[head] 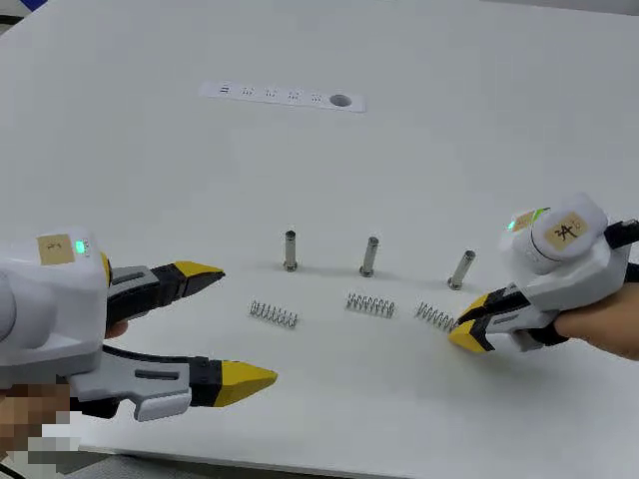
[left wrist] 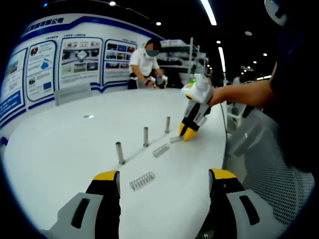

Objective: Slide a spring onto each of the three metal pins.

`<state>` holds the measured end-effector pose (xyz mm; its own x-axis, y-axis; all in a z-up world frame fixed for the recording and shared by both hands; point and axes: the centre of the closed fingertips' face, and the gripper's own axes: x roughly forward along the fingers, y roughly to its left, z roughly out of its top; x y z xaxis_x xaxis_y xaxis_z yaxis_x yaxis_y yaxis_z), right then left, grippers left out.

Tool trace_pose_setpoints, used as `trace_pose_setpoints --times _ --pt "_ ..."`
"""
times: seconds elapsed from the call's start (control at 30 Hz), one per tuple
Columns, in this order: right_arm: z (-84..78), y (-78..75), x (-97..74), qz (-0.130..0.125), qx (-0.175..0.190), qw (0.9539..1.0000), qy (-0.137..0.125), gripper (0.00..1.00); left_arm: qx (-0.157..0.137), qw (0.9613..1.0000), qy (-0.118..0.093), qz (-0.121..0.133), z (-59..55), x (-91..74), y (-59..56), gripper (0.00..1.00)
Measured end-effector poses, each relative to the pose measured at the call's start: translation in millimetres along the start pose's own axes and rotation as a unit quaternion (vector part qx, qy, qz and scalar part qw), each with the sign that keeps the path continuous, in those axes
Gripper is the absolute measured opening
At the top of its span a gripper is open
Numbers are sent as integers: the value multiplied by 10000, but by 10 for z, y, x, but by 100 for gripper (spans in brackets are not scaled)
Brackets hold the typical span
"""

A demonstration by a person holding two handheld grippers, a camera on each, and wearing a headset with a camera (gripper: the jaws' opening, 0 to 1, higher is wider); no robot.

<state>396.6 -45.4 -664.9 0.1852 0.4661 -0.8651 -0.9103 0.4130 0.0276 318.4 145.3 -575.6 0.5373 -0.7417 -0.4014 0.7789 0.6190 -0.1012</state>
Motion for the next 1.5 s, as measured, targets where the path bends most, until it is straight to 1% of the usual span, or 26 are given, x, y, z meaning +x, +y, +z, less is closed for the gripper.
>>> trace_pose_setpoints --times 0.1,0.23,0.3,0.5,0.73,0.9,1.07,1.2,1.4,1.5 --pt "1 4 -3 -28 -90 9999 35 12 39 10000 34 -52 -3 17 -24 73" --pt "0 -1 -6 -52 -116 9999 54 11 79 9999 49 -96 9 37 -36 73" --pt "-5 -18 -16 -89 -117 9999 58 11 103 9999 54 -120 16 47 -40 73" --pt "1 -3 -86 -123 -64 9999 23 11 177 9995 112 -231 13 94 -65 72" --pt "58 61 -169 -121 -75 9999 -25 11 317 9983 168 -454 45 214 -116 70" --pt "101 102 -199 -100 -100 9999 -45 11 412 9969 256 -614 29 318 -122 68" --pt "201 191 -260 59 -140 9997 -172 11 495 9952 295 -794 47 415 -154 65" --pt "311 297 -299 242 -184 9991 -301 11 593 9935 340 -911 51 492 -180 62" --pt "432 479 -322 487 -365 9976 -338 11 738 9909 368 -1062 72 579 -230 56" --pt "493 557 -328 609 -442 9965 -361 11 831 9898 339 -1108 95 615 -245 52"
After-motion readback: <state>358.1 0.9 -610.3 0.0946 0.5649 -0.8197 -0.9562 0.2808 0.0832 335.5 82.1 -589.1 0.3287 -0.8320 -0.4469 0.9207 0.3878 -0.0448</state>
